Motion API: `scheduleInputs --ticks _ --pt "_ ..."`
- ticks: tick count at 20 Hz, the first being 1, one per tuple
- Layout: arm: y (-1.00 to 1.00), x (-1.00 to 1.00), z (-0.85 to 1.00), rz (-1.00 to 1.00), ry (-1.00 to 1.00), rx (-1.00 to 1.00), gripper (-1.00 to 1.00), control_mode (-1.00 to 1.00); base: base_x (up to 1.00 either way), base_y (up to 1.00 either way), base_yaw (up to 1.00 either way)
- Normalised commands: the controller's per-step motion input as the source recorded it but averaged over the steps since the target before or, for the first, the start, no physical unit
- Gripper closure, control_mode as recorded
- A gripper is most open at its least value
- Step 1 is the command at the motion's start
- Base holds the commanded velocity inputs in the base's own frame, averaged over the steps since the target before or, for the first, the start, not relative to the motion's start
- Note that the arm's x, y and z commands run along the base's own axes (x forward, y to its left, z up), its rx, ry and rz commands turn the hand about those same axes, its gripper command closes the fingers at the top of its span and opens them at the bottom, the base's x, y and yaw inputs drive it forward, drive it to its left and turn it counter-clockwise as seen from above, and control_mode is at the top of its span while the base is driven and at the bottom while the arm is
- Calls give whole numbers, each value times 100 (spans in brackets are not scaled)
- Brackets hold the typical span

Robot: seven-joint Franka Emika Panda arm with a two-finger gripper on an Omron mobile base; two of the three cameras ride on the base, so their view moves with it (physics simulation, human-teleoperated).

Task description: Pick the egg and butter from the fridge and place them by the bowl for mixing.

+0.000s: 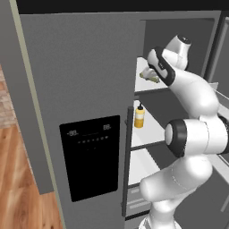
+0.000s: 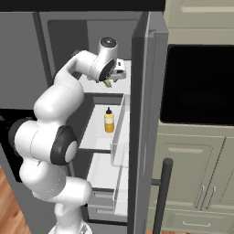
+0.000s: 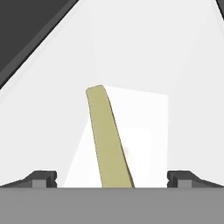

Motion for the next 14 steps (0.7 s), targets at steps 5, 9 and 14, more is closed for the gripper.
scheduleInputs --ticks 5,9,14 --pt "0 25 -8 0 1 0 -100 -100 0 0 0" --pt "0 1 -23 0 5 0 -100 -100 0 0 0" --pt "0 -1 -24 0 1 0 -100 -100 0 0 0"
